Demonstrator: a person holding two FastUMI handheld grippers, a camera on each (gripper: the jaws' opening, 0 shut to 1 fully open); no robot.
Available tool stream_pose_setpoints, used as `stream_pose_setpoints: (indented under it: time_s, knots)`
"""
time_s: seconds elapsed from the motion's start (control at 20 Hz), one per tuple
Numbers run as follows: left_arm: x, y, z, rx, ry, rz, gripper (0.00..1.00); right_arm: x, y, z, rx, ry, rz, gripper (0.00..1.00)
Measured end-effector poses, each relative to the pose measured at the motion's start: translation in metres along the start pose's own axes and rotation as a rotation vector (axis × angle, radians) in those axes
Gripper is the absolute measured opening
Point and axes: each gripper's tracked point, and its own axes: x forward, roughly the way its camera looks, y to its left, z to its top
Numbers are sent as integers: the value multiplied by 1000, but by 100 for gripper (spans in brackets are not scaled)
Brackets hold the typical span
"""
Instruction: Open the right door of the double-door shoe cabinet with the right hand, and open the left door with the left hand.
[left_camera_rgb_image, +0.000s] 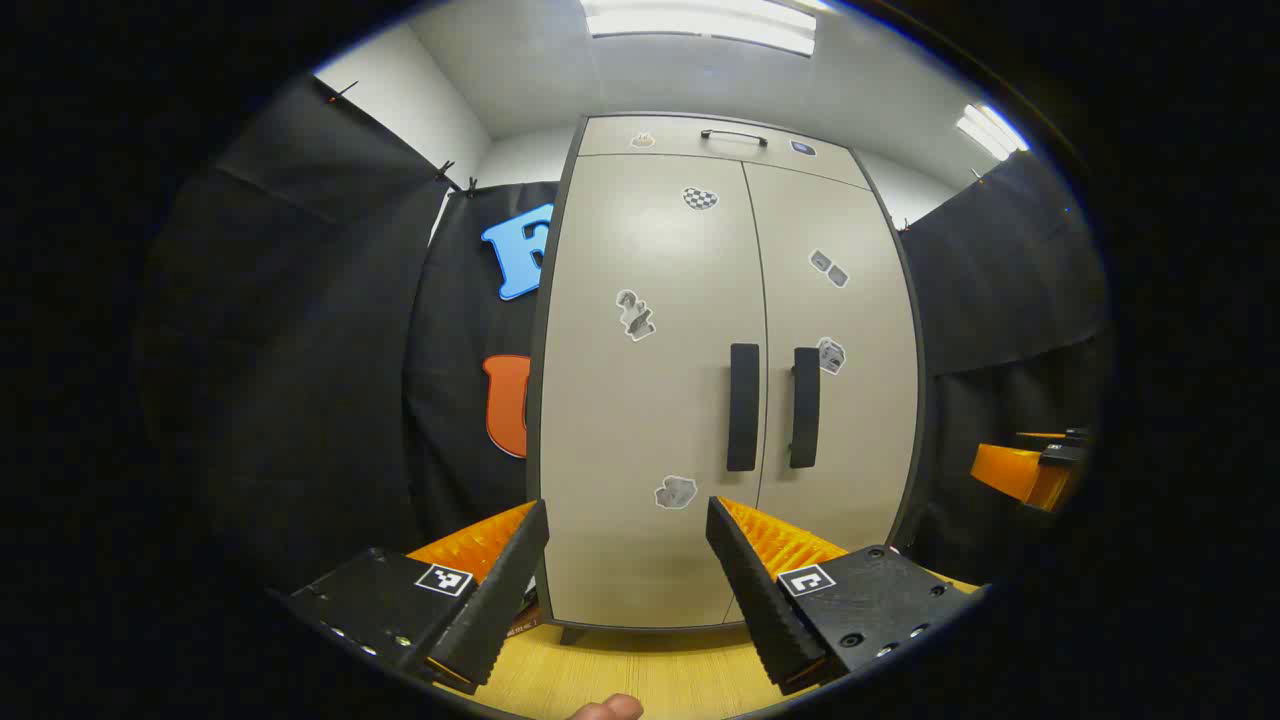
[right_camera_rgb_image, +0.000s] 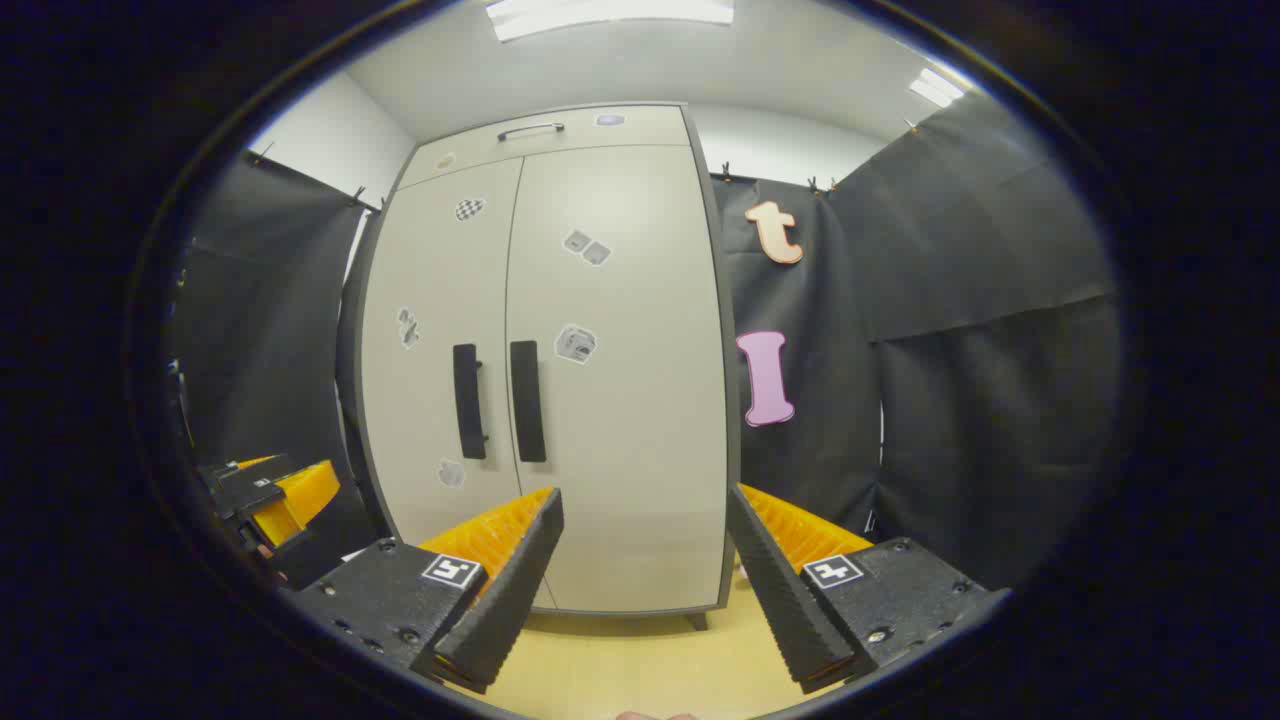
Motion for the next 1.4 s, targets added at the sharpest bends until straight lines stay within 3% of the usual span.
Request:
stream_pose_setpoints:
  time_s: [0.3,1.0,1.3,1.4]
  knots:
    - [12,15,19,16,8,29,95,8,5,16,-24,-13,-31,100]
    - [15,-10,20,44,10,-37,95,6,7,10,-41,12,-48,100]
    - [6,-21,15,59,6,-106,95,38,38,27,-17,-11,1,100]
    - [1,-14,12,70,14,-93,95,57,49,35,-10,-21,6,100]
